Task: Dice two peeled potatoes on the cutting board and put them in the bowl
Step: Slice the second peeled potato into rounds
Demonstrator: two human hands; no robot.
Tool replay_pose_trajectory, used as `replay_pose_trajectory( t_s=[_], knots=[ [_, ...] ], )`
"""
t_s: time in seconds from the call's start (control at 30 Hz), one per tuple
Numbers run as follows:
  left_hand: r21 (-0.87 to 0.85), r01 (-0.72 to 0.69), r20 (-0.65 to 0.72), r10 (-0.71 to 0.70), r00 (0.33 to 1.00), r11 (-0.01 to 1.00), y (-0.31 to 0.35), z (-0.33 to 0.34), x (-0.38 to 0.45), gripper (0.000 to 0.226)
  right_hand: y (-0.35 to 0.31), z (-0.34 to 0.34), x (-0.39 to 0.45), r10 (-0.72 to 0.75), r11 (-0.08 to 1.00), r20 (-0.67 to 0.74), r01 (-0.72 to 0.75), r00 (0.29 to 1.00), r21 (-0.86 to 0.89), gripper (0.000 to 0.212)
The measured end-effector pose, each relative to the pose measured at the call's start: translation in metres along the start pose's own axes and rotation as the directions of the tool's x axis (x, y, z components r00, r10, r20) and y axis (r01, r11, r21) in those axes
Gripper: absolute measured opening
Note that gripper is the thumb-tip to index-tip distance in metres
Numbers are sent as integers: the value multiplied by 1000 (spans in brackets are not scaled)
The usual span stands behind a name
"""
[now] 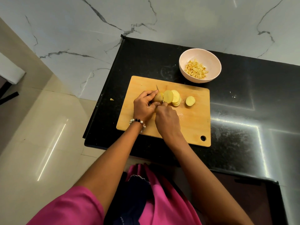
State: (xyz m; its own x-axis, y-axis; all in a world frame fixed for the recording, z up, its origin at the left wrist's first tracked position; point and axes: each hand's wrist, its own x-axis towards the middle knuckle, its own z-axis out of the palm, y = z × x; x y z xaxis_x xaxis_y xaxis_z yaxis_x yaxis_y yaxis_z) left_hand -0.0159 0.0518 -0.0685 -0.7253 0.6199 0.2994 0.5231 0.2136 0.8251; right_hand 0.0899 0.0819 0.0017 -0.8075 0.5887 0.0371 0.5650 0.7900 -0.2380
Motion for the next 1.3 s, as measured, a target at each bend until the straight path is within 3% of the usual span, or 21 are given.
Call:
replay_pose_trajectory(
  t_s=[0.37,0.53,0.67,0.83,0.97,1.1,1.3],
  knots=[
    [31,51,10,-51,999,998,3,-1,0,49,17,22,-34,118,993,92,-119,989,7,35],
    [51,42,29,-43,999,998,4,-3,-1,49,37,14,-23,234,908,107,-257,966,330,23],
    [43,40,53,-42,998,998,4,-4,-1,50,51,8,-19,253,826,119,-279,960,490,23],
    [45,52,87,-56,995,998,3,-5,-1,51,50,-1,-21,368,619,134,-350,920,703,23],
    [36,43,84,-46,995,998,2,-5,0,50,42,-9,-19,259,798,-38,-192,965,572,26],
    [20,39,75,-41,996,999,2,-6,-1,51,32,-18,-19,176,902,-1,-161,984,400,24],
    [-26,73,57,-72,996,997,4,-6,-1,51,22,-16,-19,135,962,31,-139,990,235,27]
  ],
)
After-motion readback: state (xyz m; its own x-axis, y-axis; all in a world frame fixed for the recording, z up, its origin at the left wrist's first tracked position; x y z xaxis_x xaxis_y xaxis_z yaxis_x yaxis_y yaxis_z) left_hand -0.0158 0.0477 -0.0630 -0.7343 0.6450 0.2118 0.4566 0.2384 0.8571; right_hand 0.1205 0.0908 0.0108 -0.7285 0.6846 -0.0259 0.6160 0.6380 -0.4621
